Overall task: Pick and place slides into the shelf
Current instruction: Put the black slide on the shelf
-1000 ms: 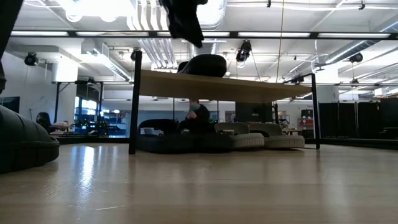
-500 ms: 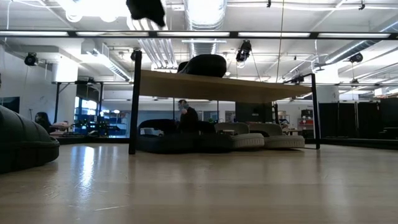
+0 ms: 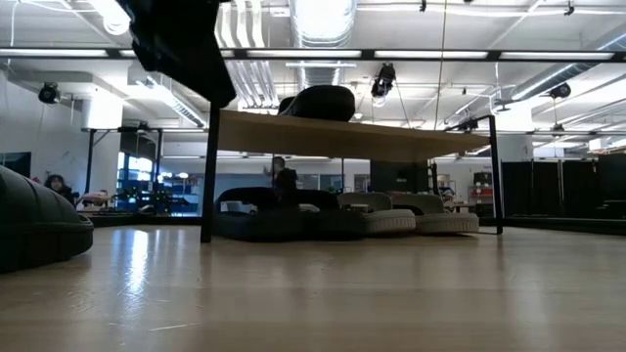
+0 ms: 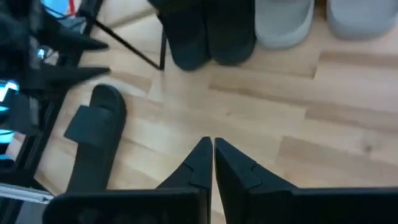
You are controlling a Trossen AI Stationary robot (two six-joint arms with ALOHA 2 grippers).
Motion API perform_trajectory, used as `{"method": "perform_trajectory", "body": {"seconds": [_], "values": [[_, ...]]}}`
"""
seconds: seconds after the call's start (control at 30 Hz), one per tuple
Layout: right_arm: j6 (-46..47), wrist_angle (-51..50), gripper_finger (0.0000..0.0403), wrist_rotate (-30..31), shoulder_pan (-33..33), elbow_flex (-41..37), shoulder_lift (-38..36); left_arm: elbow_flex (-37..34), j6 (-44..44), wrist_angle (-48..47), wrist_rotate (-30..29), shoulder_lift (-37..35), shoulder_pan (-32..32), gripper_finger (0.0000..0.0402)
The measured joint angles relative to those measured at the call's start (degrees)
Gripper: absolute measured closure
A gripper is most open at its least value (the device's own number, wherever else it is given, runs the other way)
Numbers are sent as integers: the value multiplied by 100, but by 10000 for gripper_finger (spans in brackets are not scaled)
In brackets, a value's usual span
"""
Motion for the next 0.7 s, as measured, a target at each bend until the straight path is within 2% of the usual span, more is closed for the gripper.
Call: {"method": "perform_trajectory", "body": {"seconds": [0.13, 0.3, 0.43, 0.53, 0.63, 0.7], "values": [[194, 464, 392, 0, 138, -318, 8, 112, -45, -143, -590, 44, -316, 276], [578, 720, 392, -32, 291, -589, 7, 186, -302, -263, -670, 241, -649, 316], [664, 1323, 392, -95, 374, -922, 9, 128, -318, -570, -640, 435, -818, 343], [-198, 2504, 392, -188, 392, -1143, 33, 116, -319, -1143, -566, 460, -1128, 361], [-1695, 3941, 392, -220, 395, -1238, 234, 171, -489, -1973, -835, 349, -1601, 380], [-2486, 4462, 392, -335, 366, -1124, 416, 246, -747, -2508, -846, 310, -1911, 393]]}}
